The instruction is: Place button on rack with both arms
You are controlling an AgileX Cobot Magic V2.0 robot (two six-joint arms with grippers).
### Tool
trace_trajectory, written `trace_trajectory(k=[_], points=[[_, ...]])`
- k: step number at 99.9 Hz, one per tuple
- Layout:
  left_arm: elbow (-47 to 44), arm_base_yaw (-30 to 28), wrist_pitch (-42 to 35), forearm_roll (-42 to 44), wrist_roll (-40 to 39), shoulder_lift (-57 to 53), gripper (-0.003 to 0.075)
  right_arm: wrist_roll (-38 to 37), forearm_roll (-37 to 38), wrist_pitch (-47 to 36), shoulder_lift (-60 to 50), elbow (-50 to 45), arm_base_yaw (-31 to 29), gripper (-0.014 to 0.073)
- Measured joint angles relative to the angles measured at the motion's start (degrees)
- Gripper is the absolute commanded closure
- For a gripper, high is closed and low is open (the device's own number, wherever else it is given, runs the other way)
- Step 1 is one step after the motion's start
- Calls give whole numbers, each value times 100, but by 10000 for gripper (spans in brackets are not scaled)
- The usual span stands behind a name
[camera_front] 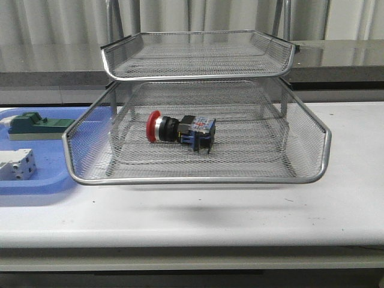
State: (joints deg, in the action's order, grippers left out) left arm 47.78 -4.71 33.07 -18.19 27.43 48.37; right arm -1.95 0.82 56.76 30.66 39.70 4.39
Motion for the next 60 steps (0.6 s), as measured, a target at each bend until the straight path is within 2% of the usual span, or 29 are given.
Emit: trace_trajectory(k=[27,60], points=[[-1729,0,-1074,-421,0,-1827,283,0,0,0,0,0,0,664],[-2949,0,-1284,-760,0,-3784,283,0,0,0,0,0,0,664]])
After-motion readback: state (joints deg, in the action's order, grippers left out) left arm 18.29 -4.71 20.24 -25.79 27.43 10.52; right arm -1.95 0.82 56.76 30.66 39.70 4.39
